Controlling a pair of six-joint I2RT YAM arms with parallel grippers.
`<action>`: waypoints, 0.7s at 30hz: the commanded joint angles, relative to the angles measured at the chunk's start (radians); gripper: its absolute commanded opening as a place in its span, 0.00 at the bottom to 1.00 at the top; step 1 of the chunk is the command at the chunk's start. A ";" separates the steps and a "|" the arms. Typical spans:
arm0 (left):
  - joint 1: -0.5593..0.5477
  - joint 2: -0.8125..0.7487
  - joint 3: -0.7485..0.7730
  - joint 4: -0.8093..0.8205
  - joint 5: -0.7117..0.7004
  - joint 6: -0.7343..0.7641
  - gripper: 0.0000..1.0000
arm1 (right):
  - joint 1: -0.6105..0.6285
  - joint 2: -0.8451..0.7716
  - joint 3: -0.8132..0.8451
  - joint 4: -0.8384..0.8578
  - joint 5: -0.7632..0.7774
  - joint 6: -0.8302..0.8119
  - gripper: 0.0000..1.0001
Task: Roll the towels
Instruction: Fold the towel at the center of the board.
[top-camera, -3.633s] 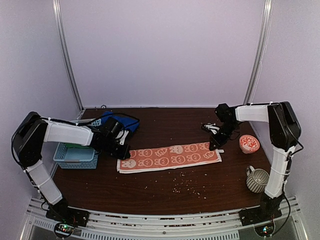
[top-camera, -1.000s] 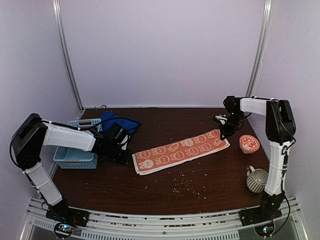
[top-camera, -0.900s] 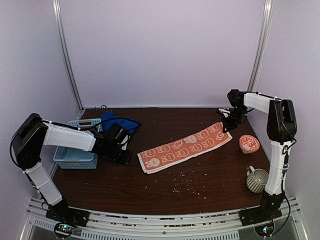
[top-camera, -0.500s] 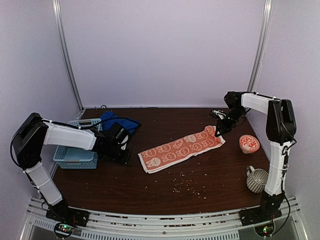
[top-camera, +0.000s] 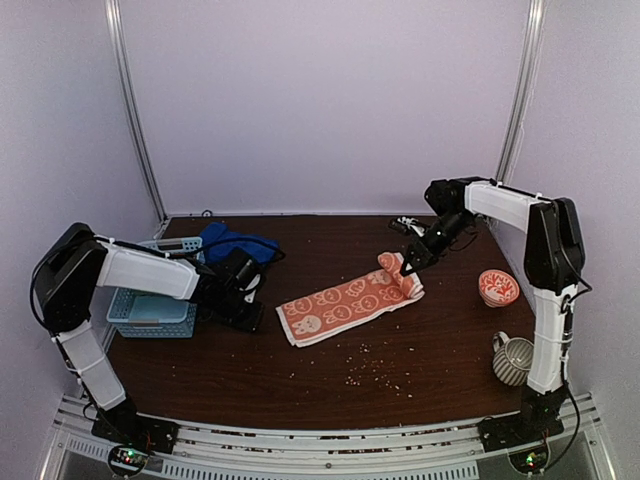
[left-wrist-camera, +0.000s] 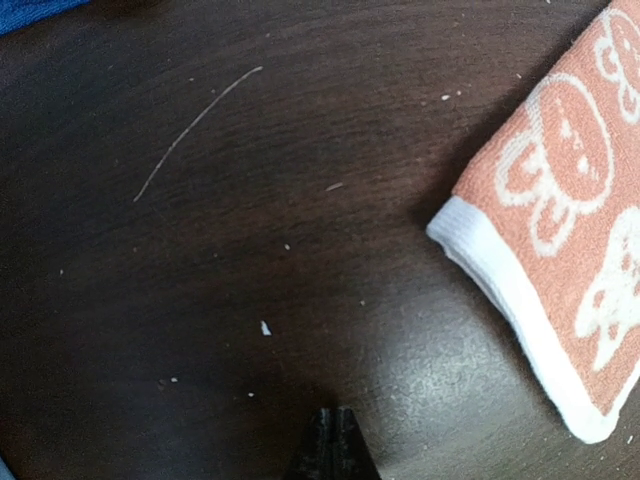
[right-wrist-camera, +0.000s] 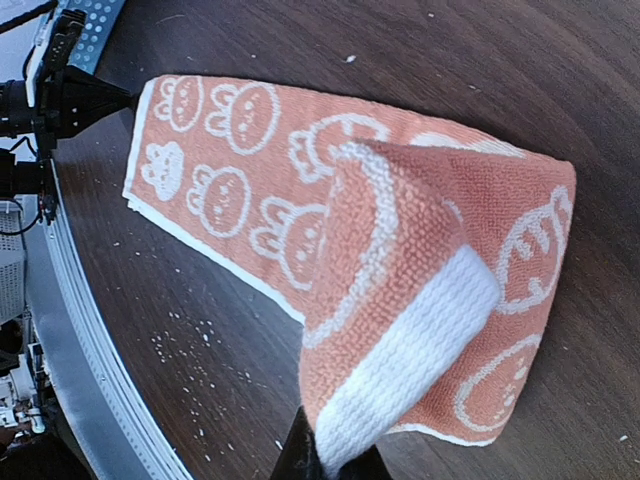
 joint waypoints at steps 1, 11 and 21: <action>-0.002 0.035 0.023 0.007 0.019 -0.016 0.00 | 0.048 0.021 0.036 0.004 -0.074 0.056 0.01; -0.002 0.046 0.034 0.003 0.048 -0.032 0.00 | 0.123 0.121 0.095 0.064 -0.144 0.170 0.00; -0.002 0.034 0.002 0.012 0.081 -0.050 0.00 | 0.189 0.137 0.119 0.130 -0.196 0.278 0.00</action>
